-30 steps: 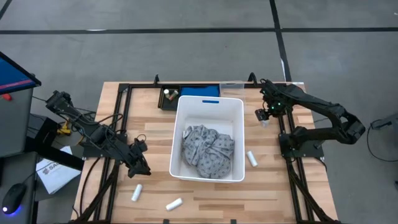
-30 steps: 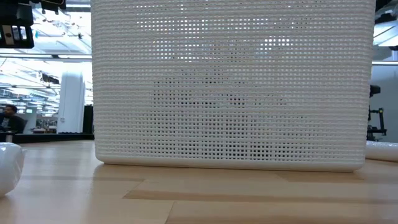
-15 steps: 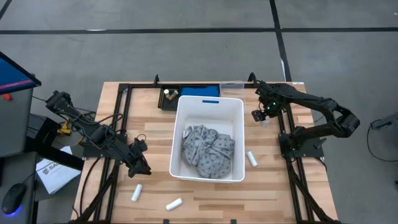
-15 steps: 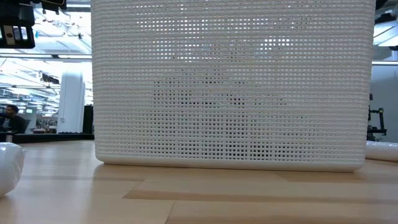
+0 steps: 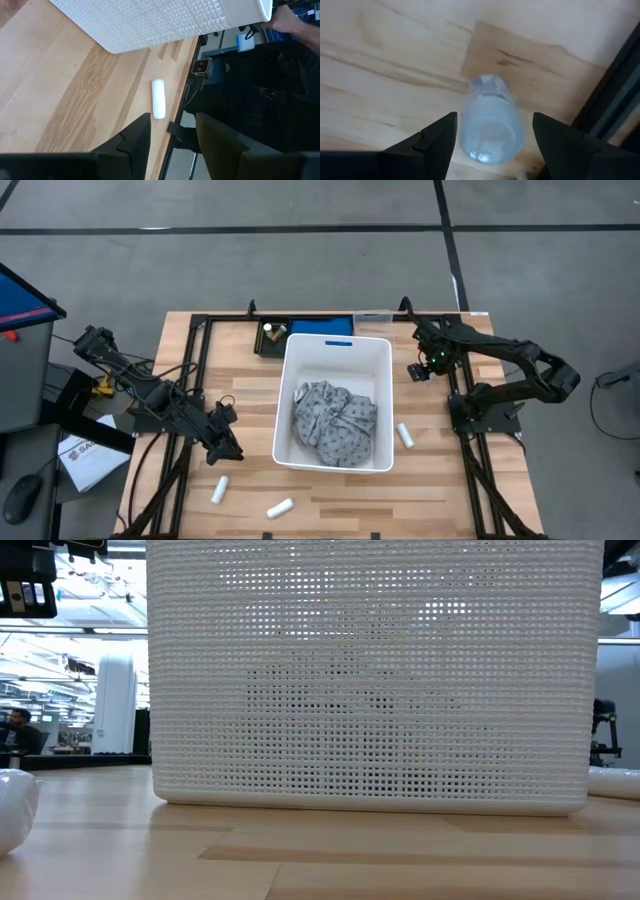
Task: Pick & place medical supplies in basket/bin
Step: Put the transparent pin bottle into the left black bin
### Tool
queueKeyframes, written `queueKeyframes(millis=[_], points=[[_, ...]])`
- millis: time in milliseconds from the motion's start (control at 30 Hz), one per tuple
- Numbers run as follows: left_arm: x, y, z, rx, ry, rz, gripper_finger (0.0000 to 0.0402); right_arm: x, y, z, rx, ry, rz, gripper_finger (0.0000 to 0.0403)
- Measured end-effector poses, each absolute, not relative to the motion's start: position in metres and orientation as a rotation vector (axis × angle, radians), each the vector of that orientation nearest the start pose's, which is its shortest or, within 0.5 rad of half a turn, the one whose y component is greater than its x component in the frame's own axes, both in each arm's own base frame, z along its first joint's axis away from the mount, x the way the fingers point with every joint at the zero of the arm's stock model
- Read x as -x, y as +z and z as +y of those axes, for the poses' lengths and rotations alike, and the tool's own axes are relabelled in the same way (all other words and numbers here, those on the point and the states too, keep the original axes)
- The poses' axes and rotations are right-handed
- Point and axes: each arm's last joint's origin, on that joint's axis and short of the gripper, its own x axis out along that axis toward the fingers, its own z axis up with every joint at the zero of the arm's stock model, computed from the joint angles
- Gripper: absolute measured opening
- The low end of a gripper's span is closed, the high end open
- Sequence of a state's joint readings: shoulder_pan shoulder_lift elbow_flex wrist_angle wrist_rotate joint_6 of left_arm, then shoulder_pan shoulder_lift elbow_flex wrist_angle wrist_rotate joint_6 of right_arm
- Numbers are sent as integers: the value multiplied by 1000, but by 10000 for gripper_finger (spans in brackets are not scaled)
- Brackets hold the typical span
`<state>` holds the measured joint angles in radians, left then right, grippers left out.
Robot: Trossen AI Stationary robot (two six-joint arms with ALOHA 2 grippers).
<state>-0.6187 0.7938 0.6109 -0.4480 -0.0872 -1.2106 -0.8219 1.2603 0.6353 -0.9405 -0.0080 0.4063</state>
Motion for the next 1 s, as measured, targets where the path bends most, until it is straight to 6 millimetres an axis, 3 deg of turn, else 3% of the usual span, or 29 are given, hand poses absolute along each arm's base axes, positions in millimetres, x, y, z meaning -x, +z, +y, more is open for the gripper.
queueKeyframes(millis=[600,1000], points=[[-136,249,-93,945,-75,816,150,-119,161,-130,-944,-958,1276,251],[-136,249,-93,946,-61,804,150,-120,161,-130,-954,-944,1273,168]])
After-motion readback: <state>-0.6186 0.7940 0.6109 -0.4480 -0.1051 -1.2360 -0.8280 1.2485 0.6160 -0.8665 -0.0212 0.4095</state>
